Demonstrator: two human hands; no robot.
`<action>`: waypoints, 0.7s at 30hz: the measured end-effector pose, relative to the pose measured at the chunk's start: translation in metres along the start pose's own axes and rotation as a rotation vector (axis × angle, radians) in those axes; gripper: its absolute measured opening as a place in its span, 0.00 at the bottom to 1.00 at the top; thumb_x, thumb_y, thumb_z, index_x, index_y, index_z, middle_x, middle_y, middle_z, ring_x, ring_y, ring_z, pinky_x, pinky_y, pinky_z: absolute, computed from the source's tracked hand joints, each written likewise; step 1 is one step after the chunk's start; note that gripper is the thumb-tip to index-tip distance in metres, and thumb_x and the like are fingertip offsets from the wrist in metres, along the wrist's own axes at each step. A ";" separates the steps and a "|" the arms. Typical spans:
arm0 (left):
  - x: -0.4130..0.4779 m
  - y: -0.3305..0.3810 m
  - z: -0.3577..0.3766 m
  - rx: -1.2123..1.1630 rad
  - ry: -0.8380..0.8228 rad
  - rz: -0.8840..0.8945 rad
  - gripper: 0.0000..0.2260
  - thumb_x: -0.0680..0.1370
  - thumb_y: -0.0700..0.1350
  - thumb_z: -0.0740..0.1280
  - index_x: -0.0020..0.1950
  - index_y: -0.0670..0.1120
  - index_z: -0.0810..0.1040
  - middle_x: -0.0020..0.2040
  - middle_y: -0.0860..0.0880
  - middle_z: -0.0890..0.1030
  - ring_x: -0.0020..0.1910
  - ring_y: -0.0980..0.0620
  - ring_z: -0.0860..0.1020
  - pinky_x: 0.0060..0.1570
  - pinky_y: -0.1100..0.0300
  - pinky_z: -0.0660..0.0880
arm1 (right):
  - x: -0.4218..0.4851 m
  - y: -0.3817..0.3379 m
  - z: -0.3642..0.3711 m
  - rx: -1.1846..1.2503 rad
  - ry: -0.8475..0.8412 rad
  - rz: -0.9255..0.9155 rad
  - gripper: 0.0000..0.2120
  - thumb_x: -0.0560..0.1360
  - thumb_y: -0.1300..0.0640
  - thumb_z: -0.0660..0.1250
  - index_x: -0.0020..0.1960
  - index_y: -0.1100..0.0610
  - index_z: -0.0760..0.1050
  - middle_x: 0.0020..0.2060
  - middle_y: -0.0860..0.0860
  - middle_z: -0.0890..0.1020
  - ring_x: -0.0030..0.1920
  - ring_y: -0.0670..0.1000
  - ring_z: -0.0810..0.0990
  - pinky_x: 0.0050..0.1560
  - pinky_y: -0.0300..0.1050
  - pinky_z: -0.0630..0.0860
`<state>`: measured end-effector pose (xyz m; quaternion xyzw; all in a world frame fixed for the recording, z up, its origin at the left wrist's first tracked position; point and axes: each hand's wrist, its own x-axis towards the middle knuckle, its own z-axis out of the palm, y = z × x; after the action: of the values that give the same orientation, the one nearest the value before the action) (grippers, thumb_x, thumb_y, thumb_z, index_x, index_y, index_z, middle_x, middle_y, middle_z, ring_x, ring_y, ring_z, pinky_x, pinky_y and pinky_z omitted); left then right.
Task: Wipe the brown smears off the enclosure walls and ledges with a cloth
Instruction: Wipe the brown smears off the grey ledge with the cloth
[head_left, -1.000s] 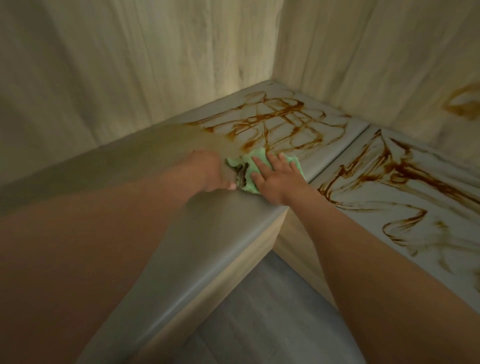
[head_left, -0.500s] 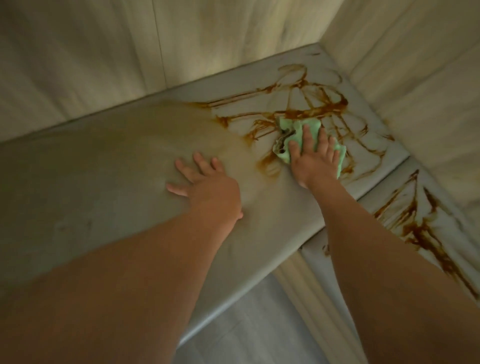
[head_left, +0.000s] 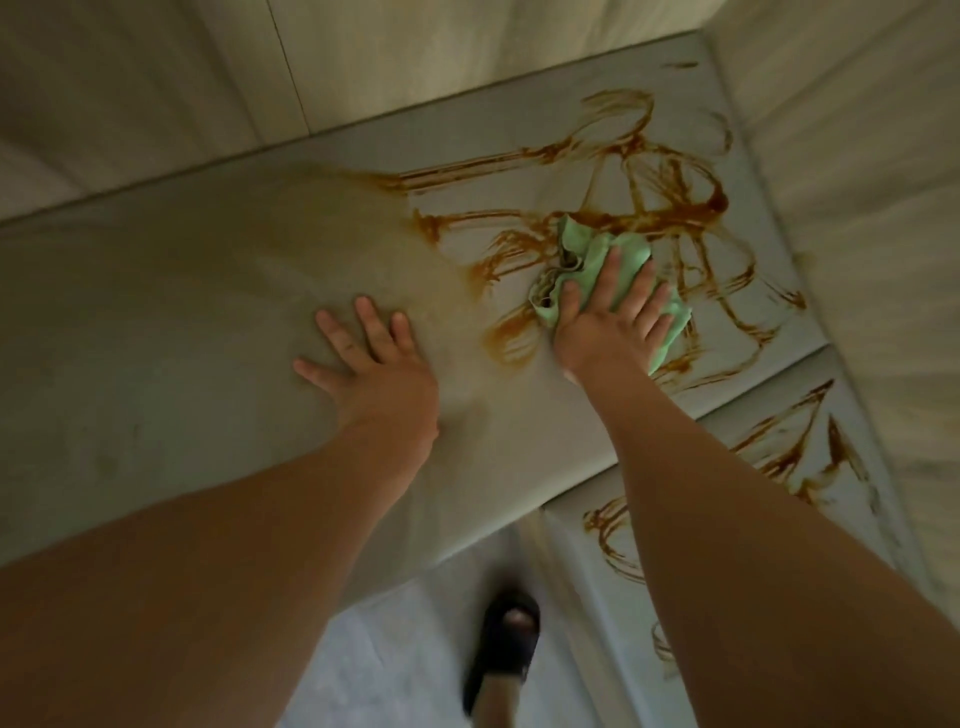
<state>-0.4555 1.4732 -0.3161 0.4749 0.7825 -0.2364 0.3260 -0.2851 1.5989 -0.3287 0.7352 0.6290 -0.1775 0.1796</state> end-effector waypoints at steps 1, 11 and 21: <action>0.000 0.001 -0.001 0.003 -0.013 -0.010 0.59 0.75 0.63 0.72 0.79 0.40 0.28 0.78 0.30 0.29 0.74 0.18 0.35 0.68 0.17 0.51 | 0.000 0.001 -0.001 -0.002 -0.003 -0.009 0.34 0.82 0.32 0.36 0.81 0.44 0.27 0.81 0.55 0.31 0.81 0.60 0.31 0.80 0.62 0.34; 0.000 0.005 -0.006 -0.025 -0.075 -0.070 0.56 0.77 0.61 0.71 0.79 0.42 0.28 0.77 0.33 0.26 0.75 0.21 0.32 0.69 0.19 0.50 | -0.044 -0.015 0.030 -0.070 0.117 -0.523 0.33 0.85 0.36 0.44 0.85 0.47 0.39 0.83 0.60 0.42 0.82 0.66 0.37 0.80 0.66 0.37; 0.003 0.004 0.000 0.008 -0.042 -0.065 0.57 0.77 0.64 0.69 0.73 0.39 0.24 0.77 0.31 0.27 0.74 0.19 0.33 0.68 0.18 0.52 | 0.038 -0.040 -0.019 -0.160 0.138 -0.608 0.32 0.83 0.33 0.42 0.84 0.40 0.38 0.84 0.54 0.41 0.83 0.59 0.36 0.81 0.60 0.37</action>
<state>-0.4524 1.4764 -0.3184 0.4453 0.7896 -0.2600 0.3326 -0.3180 1.6464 -0.3325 0.5074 0.8425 -0.1229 0.1324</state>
